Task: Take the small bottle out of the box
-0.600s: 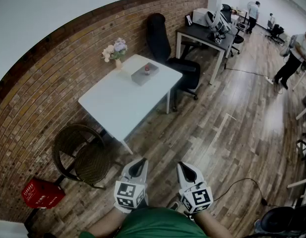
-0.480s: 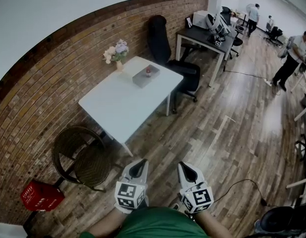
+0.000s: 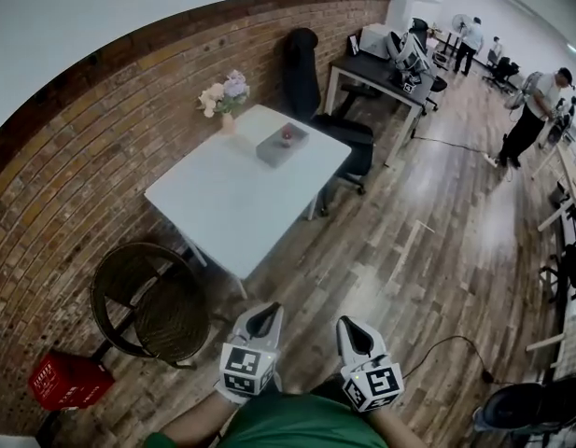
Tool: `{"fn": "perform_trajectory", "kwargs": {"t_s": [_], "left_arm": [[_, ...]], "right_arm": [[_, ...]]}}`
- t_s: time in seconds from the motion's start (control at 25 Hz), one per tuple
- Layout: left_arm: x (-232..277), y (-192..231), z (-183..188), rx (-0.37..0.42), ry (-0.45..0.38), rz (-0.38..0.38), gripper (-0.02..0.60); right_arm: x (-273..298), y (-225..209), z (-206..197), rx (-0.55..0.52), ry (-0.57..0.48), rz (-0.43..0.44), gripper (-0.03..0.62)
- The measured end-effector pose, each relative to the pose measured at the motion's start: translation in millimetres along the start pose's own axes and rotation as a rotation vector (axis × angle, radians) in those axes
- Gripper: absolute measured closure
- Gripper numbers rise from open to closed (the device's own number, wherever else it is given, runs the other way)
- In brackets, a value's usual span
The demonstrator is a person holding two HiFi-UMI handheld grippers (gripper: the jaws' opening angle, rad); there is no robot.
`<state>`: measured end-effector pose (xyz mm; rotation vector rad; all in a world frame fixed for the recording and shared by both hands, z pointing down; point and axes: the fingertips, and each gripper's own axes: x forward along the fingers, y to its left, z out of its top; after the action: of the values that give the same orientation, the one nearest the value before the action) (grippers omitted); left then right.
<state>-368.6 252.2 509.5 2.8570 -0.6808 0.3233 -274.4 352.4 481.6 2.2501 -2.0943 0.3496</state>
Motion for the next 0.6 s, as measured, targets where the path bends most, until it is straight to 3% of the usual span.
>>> {"fn": "perform_trajectory", "kwargs": {"t_s": [0.32, 0.6], "left_arm": [[-5, 29, -25, -0.052, 0.051, 0.013, 0.561], [22, 38, -31, -0.037, 0.1, 0.054, 0.561]], "right_arm": [[16, 5, -12, 0.013, 0.058, -0.031, 0.591], [65, -12, -20, 0.052, 0.072, 0.059, 0.591]]}}
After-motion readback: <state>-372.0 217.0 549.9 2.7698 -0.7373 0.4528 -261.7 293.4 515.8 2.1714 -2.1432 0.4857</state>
